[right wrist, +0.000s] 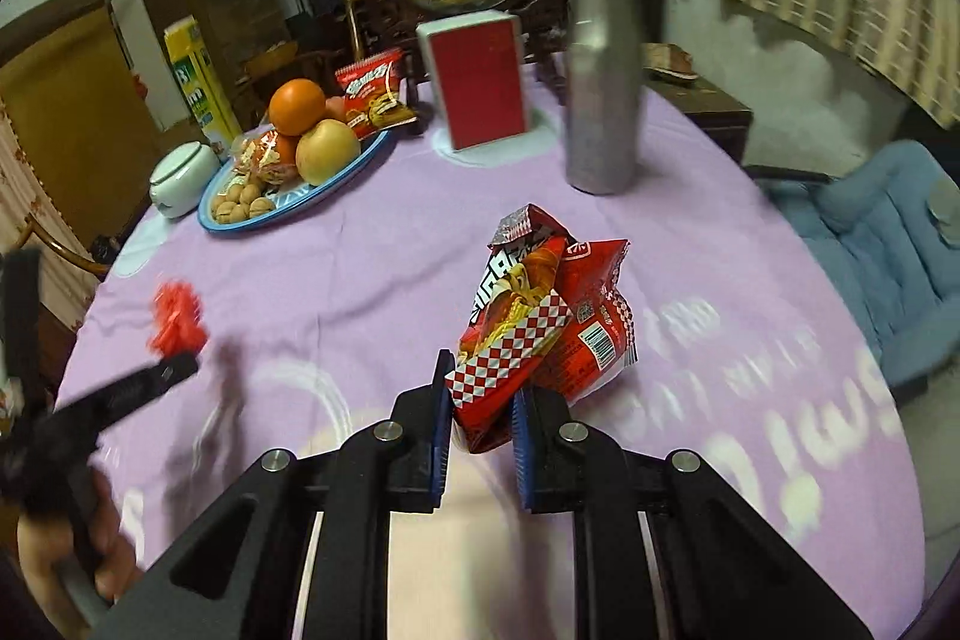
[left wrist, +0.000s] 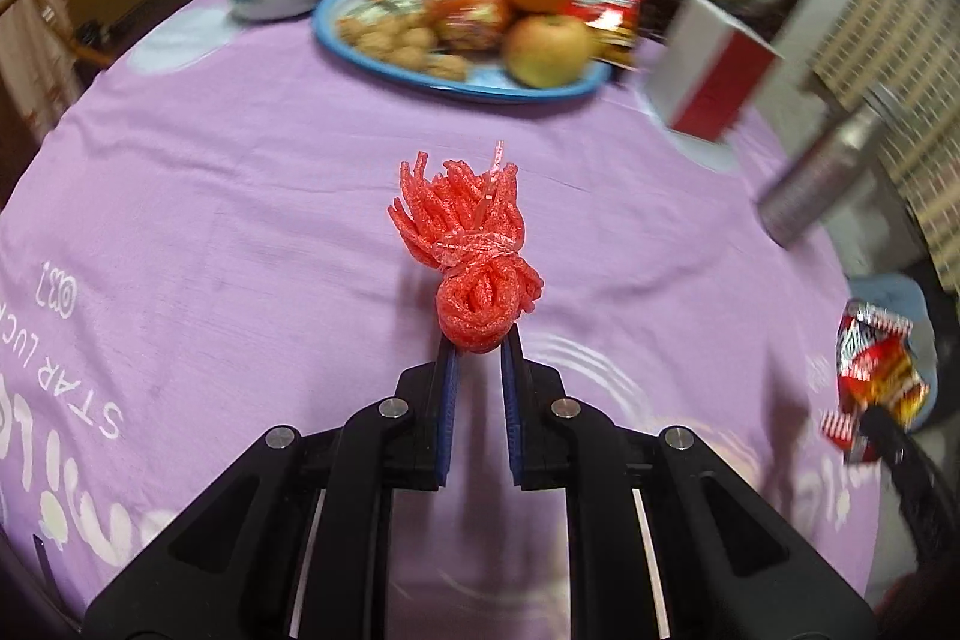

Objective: Collect trash
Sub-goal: 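Carry the red tassels and chip bag in both tools over the red wastebasket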

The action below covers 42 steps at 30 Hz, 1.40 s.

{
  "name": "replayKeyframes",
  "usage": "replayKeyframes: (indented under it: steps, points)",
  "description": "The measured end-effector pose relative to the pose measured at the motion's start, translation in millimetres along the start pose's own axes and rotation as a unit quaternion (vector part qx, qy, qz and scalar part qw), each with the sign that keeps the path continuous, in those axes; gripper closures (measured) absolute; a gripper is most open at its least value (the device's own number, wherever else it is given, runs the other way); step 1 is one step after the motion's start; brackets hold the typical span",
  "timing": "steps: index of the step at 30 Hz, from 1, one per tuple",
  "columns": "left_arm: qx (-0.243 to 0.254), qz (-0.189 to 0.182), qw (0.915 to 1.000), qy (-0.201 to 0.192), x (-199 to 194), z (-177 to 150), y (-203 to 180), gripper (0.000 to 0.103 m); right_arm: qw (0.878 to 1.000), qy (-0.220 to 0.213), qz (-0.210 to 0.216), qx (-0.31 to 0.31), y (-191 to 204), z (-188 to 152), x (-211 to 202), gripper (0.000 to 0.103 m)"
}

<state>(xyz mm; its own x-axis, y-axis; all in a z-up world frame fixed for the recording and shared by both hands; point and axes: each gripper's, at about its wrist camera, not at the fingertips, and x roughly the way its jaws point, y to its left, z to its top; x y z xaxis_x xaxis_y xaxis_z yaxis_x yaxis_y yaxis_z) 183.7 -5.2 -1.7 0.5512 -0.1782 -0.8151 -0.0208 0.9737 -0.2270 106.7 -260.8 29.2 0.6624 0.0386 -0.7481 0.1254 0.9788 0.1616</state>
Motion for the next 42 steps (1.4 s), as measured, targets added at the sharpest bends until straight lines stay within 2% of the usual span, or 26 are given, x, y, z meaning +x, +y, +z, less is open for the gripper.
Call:
replayKeyframes:
  steps: [5,12,21,33,38,42]
  points:
    - [0.063,-0.049,0.9968,-0.003,-24,-28,-47,0.088,1.0,-0.026,-0.013,0.001,-18,-40,-53,0.085]
    - [0.126,-0.097,0.9873,0.006,-53,-72,-88,0.088,0.997,-0.061,-0.021,0.035,-45,-84,-101,0.085]
    - [0.199,-0.126,0.9718,0.01,-79,-125,-130,0.088,0.993,-0.078,-0.034,0.078,-85,-144,-146,0.085]
    - [0.3,-0.156,0.9407,0.023,-102,-204,-188,0.088,0.982,-0.095,-0.093,0.134,-146,-222,-203,0.085]
    - [0.345,-0.172,0.9223,0.033,-109,-242,-213,0.088,0.975,-0.094,-0.116,0.165,-175,-258,-225,0.085]
    - [0.386,-0.184,0.9033,0.039,-114,-274,-232,0.088,0.968,-0.09,-0.139,0.187,-197,-285,-238,0.085]
